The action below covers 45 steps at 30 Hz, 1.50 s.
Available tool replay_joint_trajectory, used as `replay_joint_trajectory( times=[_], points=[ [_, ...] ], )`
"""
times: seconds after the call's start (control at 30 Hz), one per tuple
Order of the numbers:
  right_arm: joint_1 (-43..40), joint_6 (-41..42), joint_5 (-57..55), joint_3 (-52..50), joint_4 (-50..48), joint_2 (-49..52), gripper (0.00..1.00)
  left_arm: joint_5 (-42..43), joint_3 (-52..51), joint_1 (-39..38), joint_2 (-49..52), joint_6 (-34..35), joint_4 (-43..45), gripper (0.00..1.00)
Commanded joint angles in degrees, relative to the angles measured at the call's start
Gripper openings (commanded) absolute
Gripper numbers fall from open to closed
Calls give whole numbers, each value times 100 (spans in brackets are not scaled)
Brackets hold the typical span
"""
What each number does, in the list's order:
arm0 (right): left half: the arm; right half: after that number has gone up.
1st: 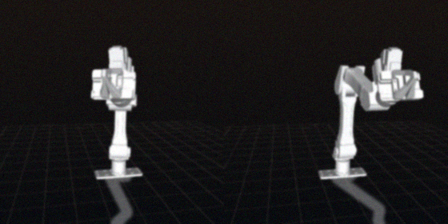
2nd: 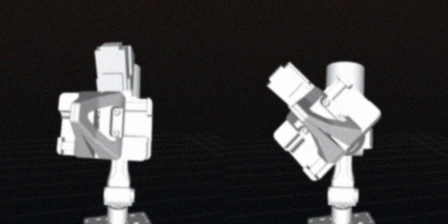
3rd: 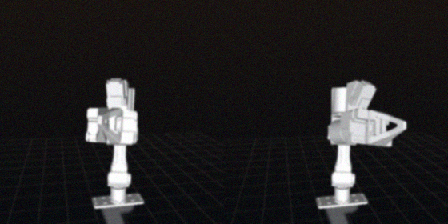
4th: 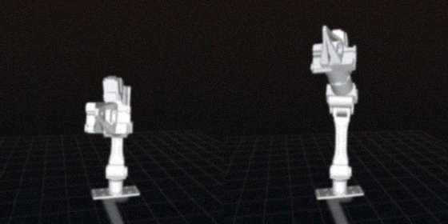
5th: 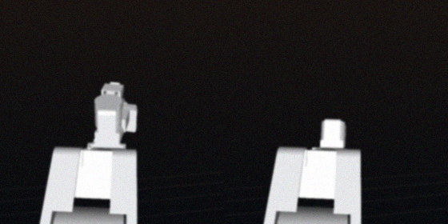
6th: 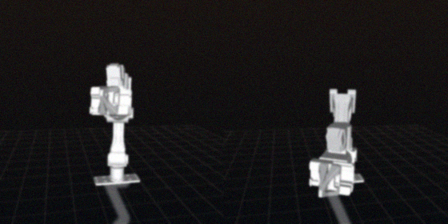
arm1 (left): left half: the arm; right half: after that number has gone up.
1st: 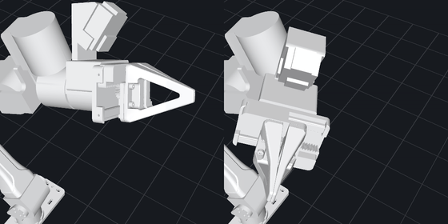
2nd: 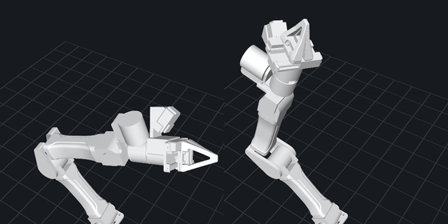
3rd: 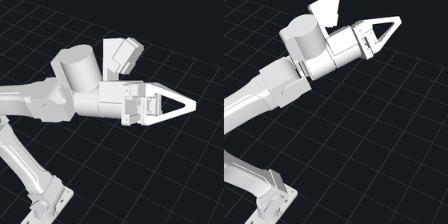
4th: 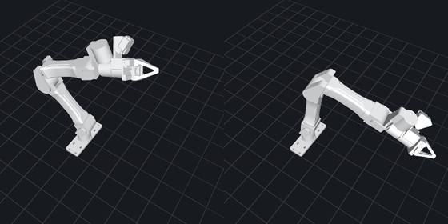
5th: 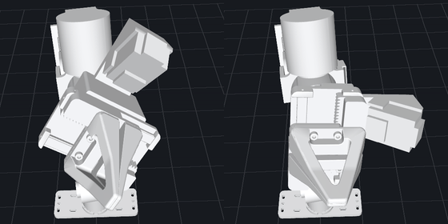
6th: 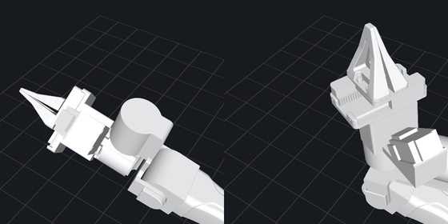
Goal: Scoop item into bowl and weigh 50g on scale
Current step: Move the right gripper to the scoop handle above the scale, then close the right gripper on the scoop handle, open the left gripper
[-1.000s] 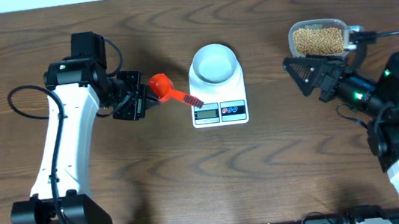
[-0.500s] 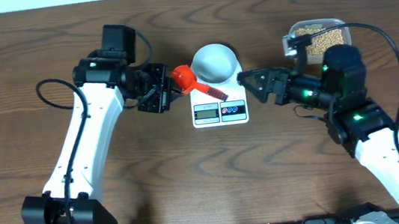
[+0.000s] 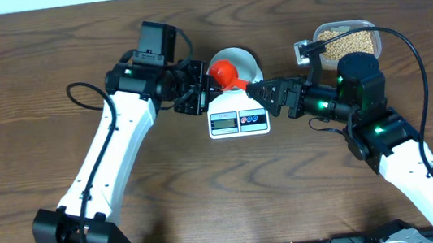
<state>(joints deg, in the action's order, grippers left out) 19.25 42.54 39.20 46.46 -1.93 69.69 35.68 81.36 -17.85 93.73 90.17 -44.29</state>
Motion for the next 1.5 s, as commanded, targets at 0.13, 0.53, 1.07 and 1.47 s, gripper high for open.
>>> replay_joint_trajectory(
  times=[0.13,0.53,1.07,1.47],
  points=[
    [37,26,-33,101,144,9,90,-31,-9,-295,-90,210,149,7],
    [37,24,-485,101,144,9,87,-81,-9,-522,-90,684,190,7],
    [37,28,-1080,101,-186,9,72,-227,-9,-538,-90,1665,540,7],
    [114,70,-1180,101,-304,9,60,-227,-9,-675,-90,1818,560,7]
  ],
)
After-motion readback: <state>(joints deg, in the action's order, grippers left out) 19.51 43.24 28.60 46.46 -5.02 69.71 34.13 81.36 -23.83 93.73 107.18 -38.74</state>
